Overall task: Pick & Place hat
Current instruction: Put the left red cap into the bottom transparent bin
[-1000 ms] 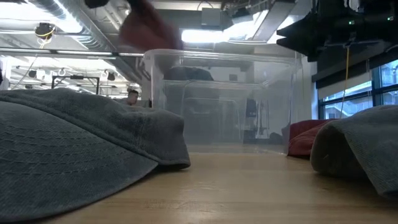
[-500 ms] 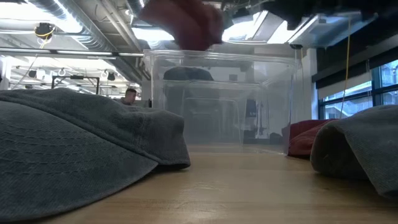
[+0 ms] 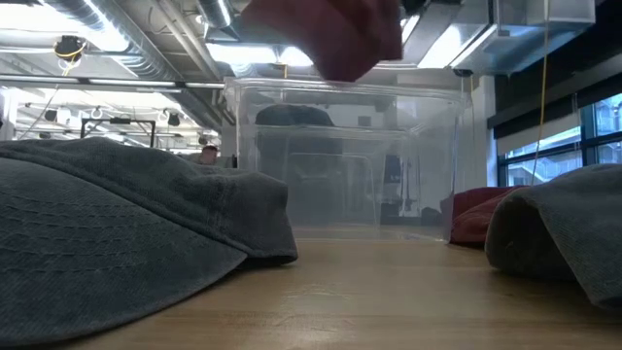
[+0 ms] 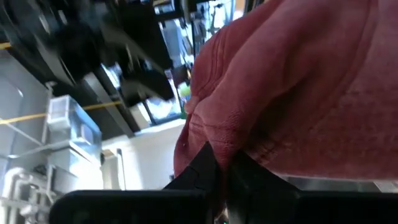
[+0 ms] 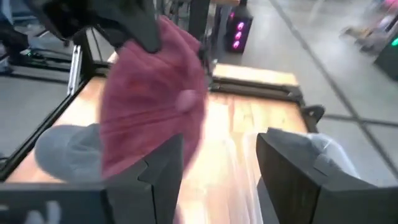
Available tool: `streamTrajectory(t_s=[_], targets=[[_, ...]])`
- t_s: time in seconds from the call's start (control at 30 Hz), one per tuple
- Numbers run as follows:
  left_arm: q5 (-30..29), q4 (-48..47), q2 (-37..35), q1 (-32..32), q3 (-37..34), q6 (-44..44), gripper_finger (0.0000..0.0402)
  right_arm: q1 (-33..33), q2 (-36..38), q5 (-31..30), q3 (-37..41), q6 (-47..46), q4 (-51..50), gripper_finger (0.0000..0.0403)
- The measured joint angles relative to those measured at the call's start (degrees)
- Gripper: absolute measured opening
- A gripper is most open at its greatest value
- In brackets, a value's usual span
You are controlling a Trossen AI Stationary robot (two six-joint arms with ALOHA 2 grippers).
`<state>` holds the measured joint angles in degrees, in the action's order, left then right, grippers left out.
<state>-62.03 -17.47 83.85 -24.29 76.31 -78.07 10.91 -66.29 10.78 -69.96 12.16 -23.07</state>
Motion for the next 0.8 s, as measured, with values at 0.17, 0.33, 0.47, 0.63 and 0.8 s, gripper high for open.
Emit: streamTrajectory(t_s=[0.17, 0.33, 0.47, 0.63, 0.8], targets=[[0.1, 2.9, 0.5, -0.5, 0.0, -1.5, 0.0004, 2.0, -5.4, 8.9, -6.1, -0.8, -5.1, 0.02], [-1.5, 3.0, 0.5, -0.5, 0.0, -1.3, 0.0004, 2.1, -9.0, 13.7, -8.2, -1.0, -5.7, 0.02], [-1.2, 3.0, 0.5, -0.5, 0.0, -1.1, 0.0004, 2.0, -10.3, 14.5, -8.7, -1.2, -5.5, 0.0199], [-1.8, 3.2, 0.5, -0.1, 0.0, 1.9, 0.0007, 2.1, -10.7, 10.8, -8.7, -0.8, -6.8, 0.0155], [0.3, 3.2, 0.3, 1.1, 0.0, 6.9, 0.0023, 2.0, -10.1, 10.9, -8.7, 1.5, -6.6, 0.0037]])
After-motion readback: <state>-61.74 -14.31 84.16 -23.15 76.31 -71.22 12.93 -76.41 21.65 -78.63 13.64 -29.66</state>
